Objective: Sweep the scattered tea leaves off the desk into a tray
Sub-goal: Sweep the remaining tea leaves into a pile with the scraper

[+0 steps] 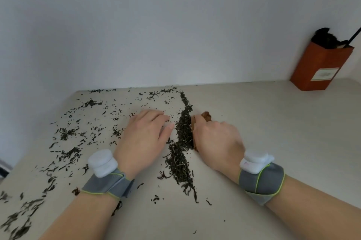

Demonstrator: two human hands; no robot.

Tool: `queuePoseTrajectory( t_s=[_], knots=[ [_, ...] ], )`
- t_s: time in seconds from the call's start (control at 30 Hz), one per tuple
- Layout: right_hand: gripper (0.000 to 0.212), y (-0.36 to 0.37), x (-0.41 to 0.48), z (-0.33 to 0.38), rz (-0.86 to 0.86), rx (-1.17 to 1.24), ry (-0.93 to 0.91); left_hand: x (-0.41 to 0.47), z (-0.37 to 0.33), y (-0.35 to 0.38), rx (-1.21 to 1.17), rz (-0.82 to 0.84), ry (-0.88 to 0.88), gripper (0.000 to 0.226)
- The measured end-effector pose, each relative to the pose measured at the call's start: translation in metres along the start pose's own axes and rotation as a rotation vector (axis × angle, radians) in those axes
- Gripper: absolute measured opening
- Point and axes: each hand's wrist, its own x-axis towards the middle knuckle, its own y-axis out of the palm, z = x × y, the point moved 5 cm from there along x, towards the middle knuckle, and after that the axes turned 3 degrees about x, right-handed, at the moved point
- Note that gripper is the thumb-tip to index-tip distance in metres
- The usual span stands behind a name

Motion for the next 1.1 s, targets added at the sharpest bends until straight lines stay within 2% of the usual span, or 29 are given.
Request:
queuePoseTrajectory(
  t_s=[0.27, 0.43, 0.53, 0.83, 1.0, 1.1],
  knots=[
    [0.008, 0.001, 0.004, 0.026, 0.039, 0.106, -0.063, 0.000, -0.002, 0.004, -0.031, 0.007, 0.007, 0.044],
    [0.032, -0.009, -0.005, 0.015, -0.005, 0.251, -0.013, 0.002, -0.006, 0.004, -0.024, 0.022, 0.001, 0.044],
    [0.036, -0.014, -0.014, 0.011, -0.021, 0.275, -0.004, 0.003, -0.008, -0.002, 0.004, -0.014, 0.022, 0.045],
    [0.033, -0.015, -0.026, -0.009, -0.015, 0.224, 0.074, 0.013, -0.002, -0.008, 0.020, 0.002, -0.041, 0.046],
    [0.009, -0.012, -0.029, 0.000, 0.018, 0.099, 0.009, 0.013, -0.001, -0.007, 0.027, -0.018, -0.025, 0.045],
    [0.005, -0.013, -0.028, 0.010, 0.032, 0.050, -0.029, 0.011, -0.003, -0.008, -0.001, -0.034, -0.001, 0.046]
  ],
)
